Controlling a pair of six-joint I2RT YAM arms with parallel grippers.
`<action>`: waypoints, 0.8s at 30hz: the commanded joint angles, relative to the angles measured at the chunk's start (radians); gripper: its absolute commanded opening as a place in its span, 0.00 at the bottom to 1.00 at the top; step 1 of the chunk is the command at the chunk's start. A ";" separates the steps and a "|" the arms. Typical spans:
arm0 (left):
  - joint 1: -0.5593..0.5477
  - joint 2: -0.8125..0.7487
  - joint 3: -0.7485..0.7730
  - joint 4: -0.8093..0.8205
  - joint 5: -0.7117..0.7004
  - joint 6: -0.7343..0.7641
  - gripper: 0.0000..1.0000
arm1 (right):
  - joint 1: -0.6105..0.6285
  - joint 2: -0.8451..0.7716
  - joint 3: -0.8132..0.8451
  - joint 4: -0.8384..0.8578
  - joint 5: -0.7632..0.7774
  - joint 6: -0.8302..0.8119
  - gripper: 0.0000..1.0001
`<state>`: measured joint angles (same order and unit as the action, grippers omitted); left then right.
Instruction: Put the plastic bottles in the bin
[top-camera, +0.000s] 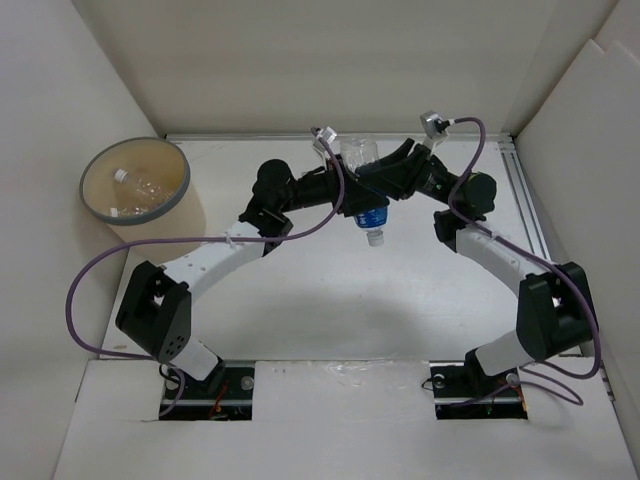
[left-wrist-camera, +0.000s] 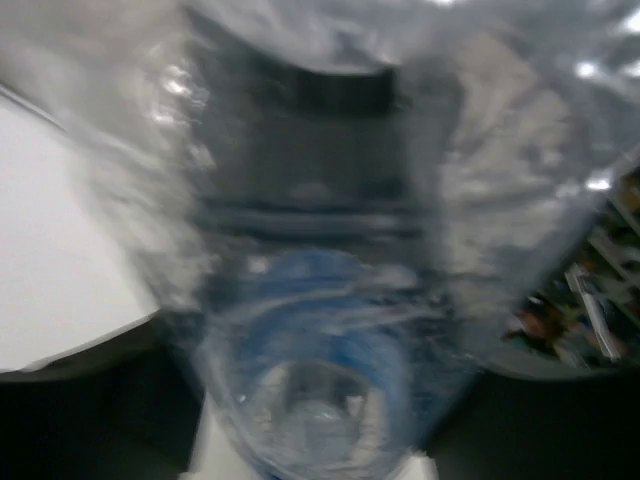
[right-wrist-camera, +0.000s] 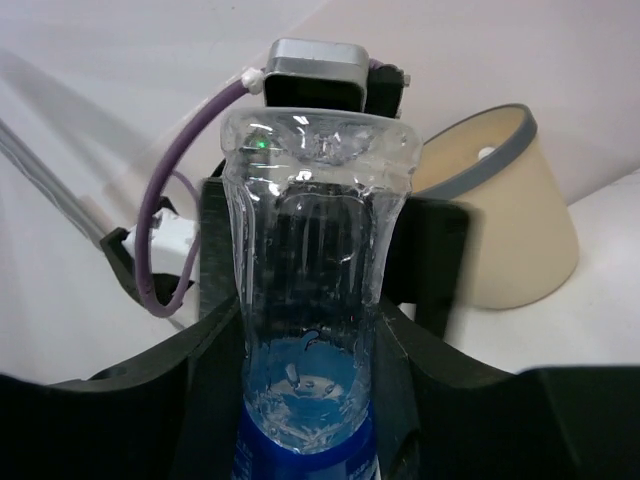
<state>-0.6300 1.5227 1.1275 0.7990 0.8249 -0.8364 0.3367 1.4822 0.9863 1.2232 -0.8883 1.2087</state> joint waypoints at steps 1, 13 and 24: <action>-0.022 0.002 0.032 0.100 0.003 -0.010 0.48 | 0.005 -0.008 0.020 0.108 0.034 0.008 0.02; 0.199 -0.079 0.230 -0.386 -0.147 0.146 0.00 | -0.293 -0.215 0.032 -0.538 0.124 -0.436 1.00; 0.846 -0.111 0.572 -1.095 -0.668 0.209 0.00 | -0.265 -0.315 0.011 -0.892 0.207 -0.670 1.00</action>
<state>0.1589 1.4902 1.6669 -0.1032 0.3271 -0.6506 0.0353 1.1725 0.9894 0.4023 -0.7124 0.6281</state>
